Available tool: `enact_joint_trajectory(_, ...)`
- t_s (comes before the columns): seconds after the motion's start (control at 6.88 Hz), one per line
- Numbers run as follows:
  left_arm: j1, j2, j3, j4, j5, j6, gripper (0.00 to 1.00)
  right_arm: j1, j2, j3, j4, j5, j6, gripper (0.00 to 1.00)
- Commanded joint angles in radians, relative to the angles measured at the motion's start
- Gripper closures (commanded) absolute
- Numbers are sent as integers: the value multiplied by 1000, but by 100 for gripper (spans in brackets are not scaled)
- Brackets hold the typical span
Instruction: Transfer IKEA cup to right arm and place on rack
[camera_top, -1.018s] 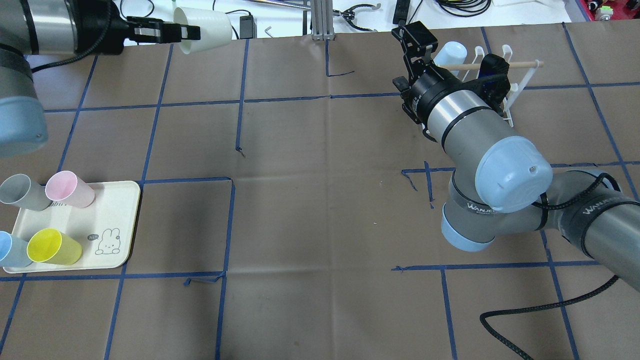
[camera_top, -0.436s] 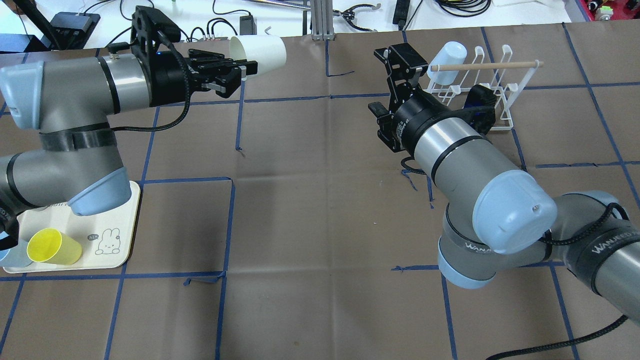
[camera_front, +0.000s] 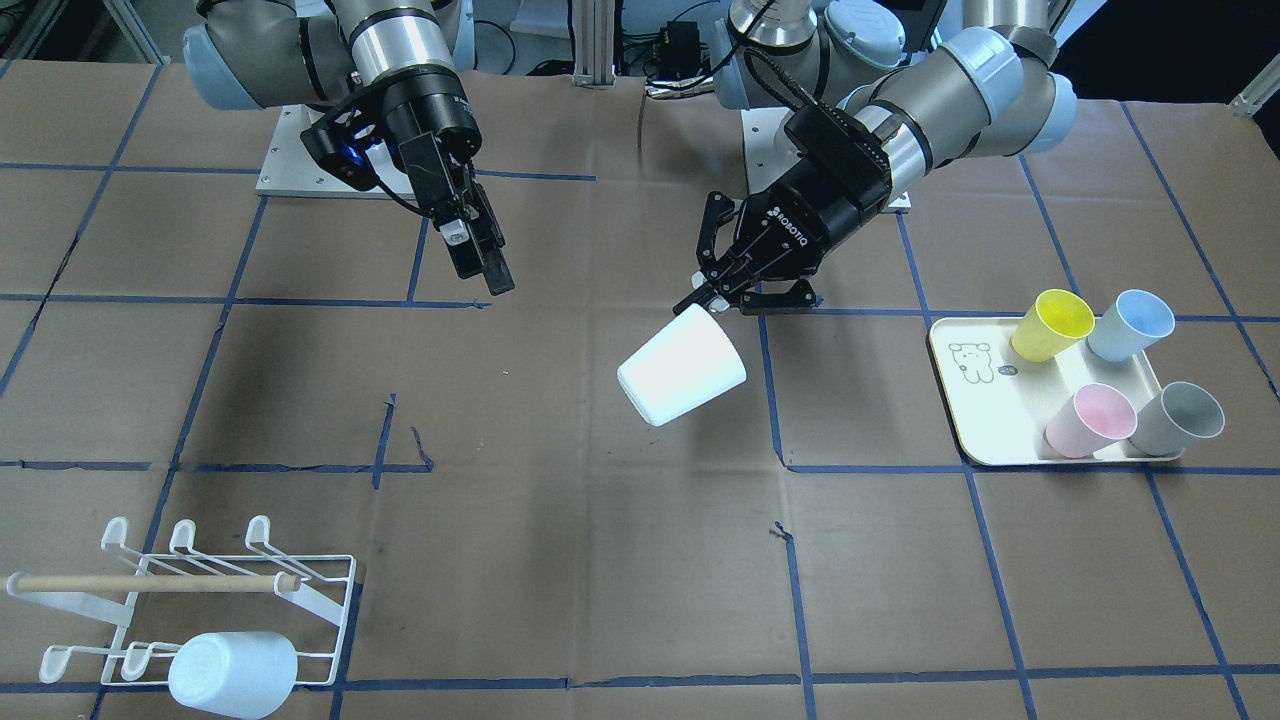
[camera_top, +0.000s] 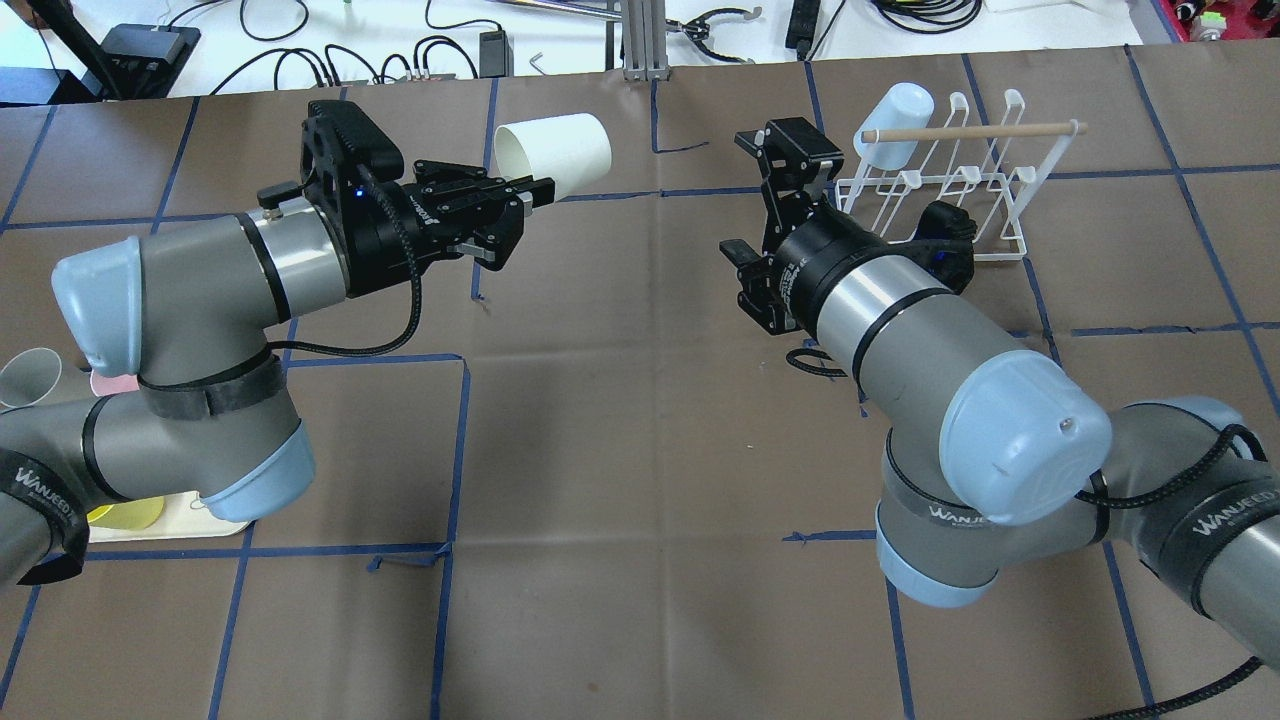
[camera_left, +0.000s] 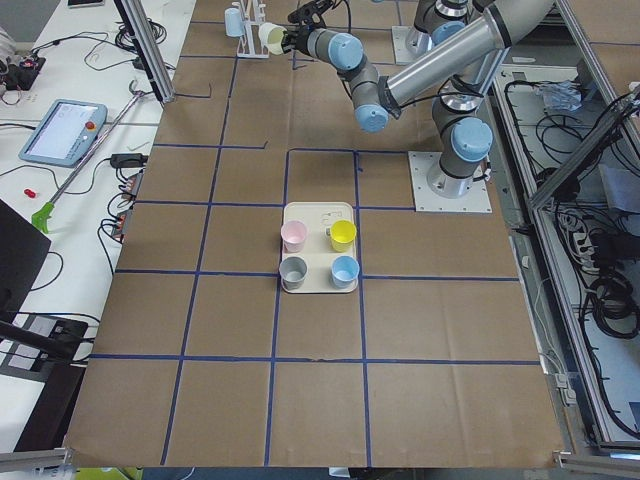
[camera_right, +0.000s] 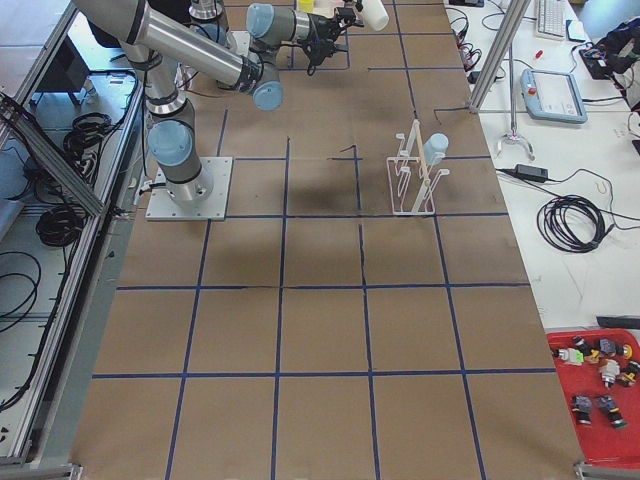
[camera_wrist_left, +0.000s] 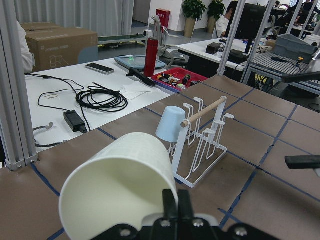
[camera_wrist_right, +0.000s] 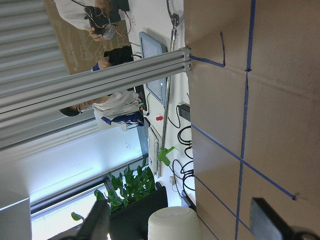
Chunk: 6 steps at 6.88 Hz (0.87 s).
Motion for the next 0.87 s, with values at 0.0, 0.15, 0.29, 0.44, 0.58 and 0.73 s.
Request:
enact_joint_trajectory(0.0, -6, 4, -28, 75, -47, -69, 99, 25, 32, -19, 8, 3, -11, 0)
enact_joint_trajectory(0.15, -11, 1, -28, 75, -51, -69, 99, 54, 75, -55, 6, 3, -11, 1)
enact_joint_trajectory(0.29, -26, 2, -28, 75, -65, -67, 99, 82, 113, -97, 6, 3, -18, 3)
enact_joint_trajectory(0.44, -38, 4, -28, 75, -65, -67, 99, 84, 117, -105, 6, 3, -109, 4)
enact_joint_trajectory(0.58, -40, 3, -28, 75, -65, -67, 99, 85, 117, -108, 6, 3, -133, 4)
enact_joint_trajectory(0.73, -40, 3, -28, 75, -67, -67, 98, 85, 118, -117, 6, 3, -135, 4)
